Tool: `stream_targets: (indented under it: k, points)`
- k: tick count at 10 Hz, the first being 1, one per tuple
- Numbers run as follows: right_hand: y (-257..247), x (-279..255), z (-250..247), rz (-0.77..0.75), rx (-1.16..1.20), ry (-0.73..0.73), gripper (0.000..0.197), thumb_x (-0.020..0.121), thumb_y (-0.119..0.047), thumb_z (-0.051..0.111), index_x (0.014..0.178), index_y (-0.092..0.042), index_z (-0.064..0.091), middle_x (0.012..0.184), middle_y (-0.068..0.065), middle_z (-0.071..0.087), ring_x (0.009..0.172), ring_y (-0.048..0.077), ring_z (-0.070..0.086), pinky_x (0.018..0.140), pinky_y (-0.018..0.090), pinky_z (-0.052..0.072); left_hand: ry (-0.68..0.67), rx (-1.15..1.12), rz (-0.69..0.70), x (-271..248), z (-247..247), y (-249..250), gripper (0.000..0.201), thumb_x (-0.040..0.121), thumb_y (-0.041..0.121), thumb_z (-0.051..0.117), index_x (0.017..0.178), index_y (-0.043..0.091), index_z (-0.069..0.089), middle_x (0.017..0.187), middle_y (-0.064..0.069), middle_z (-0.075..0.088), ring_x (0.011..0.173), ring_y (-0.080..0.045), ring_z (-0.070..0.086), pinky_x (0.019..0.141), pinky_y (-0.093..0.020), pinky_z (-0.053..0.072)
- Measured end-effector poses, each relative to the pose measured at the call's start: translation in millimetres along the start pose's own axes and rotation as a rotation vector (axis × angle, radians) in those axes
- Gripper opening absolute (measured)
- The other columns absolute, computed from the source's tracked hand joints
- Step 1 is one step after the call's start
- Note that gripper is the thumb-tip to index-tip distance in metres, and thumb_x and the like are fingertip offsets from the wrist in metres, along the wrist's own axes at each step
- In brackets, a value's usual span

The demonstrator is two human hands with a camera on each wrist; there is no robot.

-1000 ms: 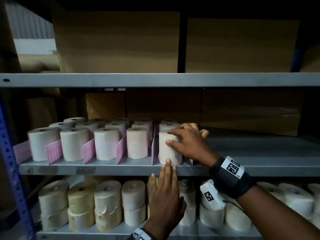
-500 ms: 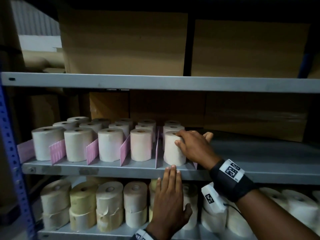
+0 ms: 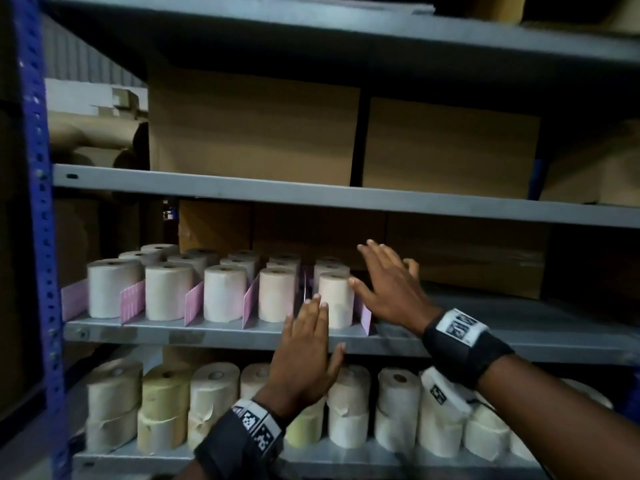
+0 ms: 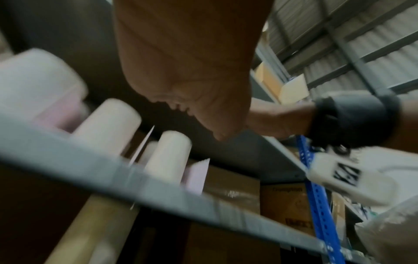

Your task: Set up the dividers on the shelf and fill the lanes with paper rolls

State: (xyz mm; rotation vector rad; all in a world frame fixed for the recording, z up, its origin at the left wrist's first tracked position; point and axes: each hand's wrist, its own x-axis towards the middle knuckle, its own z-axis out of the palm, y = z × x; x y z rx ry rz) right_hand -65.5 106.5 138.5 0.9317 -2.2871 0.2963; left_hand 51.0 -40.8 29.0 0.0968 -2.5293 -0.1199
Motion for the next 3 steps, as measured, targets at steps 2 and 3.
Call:
stream_targets:
  k: [2, 3]
  points:
    - [20.7, 9.1, -71.9, 0.066, -0.021, 0.434, 0.065, 0.092, -0.058, 0.038, 0.146, -0.023, 0.033, 0.158, 0.003, 0.032, 0.145, 0.024, 0.028, 0.112, 0.053, 0.025, 0.385, 0.081, 0.083, 50.5, -93.6, 25.9, 0.073, 0.099, 0.048, 0.027, 0.158, 0.004, 0.025, 0.167, -0.016, 0.017, 0.155, -0.029, 0.015, 0.125, -0.049, 0.011]
    - [35.3, 22.8, -104.5, 0.088, 0.002, 0.573, 0.064, 0.092, -0.056, 0.037, 0.146, -0.021, 0.032, 0.159, 0.005, 0.029, 0.147, 0.025, 0.025, 0.113, 0.055, 0.022, 0.472, 0.152, 0.089, 87.0, -133.2, 50.5, 0.073, 0.101, 0.047, 0.026, 0.159, 0.004, 0.018, 0.168, -0.016, 0.012, 0.156, -0.029, 0.01, 0.126, -0.053, 0.012]
